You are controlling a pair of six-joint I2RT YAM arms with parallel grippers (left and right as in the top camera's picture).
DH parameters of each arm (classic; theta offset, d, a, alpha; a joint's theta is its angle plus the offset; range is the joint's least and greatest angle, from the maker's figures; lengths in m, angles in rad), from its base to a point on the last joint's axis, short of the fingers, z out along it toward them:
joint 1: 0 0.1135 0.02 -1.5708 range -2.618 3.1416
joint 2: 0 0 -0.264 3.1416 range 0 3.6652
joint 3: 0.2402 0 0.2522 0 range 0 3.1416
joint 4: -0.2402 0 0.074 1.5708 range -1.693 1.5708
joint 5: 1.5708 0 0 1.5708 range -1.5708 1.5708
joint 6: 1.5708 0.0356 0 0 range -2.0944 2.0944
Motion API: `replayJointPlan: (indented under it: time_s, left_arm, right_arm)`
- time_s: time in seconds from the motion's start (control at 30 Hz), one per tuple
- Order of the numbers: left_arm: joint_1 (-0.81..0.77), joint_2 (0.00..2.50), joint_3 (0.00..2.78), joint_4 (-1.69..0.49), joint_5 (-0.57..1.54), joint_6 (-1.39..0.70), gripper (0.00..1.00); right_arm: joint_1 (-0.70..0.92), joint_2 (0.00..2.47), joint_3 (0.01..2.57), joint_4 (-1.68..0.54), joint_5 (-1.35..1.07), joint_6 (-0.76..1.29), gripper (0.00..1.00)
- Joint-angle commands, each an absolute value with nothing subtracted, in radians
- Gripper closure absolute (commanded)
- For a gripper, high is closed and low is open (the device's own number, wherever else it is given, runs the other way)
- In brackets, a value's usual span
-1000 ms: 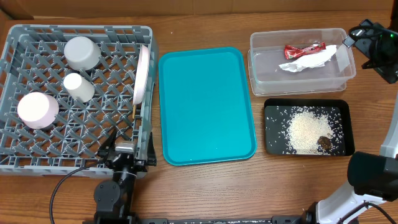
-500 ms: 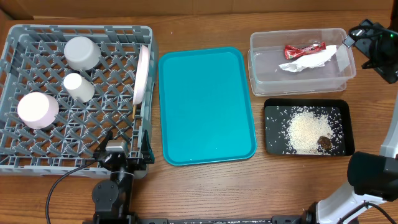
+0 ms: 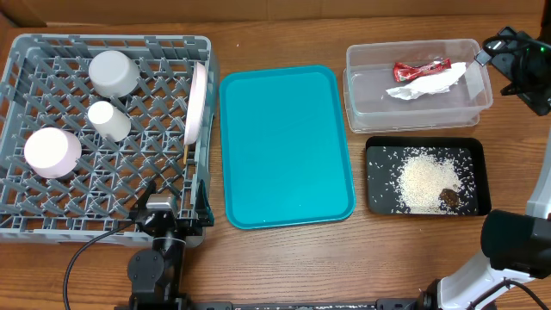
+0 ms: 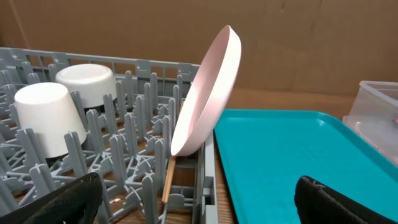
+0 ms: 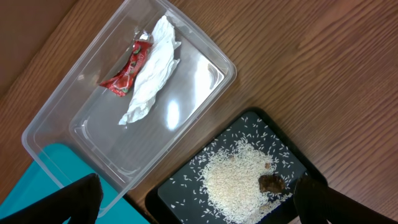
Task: Sort waste into correct bins and load items into the dishwasher
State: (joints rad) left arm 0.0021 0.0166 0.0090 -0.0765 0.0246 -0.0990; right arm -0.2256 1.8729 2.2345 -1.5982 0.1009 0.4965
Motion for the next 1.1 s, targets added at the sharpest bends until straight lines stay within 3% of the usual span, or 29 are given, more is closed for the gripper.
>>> replayJointPlan:
  time_s: [0.0, 0.3, 0.37, 0.47, 0.63, 0.87, 1.07]
  left_arm:
    - [0.007, 0.004, 0.005, -0.078, 0.019, -0.112, 0.0]
    - [0.007, 0.004, 0.005, -0.078, 0.019, -0.112, 0.0]
    - [0.007, 0.004, 0.005, -0.078, 0.019, -0.112, 0.0]
    - [0.007, 0.004, 0.005, -0.078, 0.019, -0.112, 0.0]
    - [0.007, 0.004, 0.005, -0.078, 0.019, -0.112, 0.0]
    - [0.007, 0.004, 0.005, -0.078, 0.019, -0.112, 0.0]
    - [0.007, 0.004, 0.005, -0.078, 0.019, -0.112, 0.0]
  right_arm:
    - [-0.225, 1.816, 2.243, -1.583, 0.134, 0.488, 0.0]
    - [-0.161, 1.498, 2.143, -1.313, 0.141, 0.401, 0.0]
    - [-0.135, 1.368, 1.983, -1.203, 0.133, 0.358, 0.0]
    - [-0.106, 1.035, 1.477, -0.927, 0.06, 0.358, 0.0]
    - [-0.097, 0.625, 0.91, -0.647, -0.029, 0.301, 0.0]
    - [-0.096, 0.2, 0.526, -0.477, -0.086, 0.279, 0.0]
    - [-0.02, 0.095, 0.354, -0.334, -0.096, 0.173, 0.0]
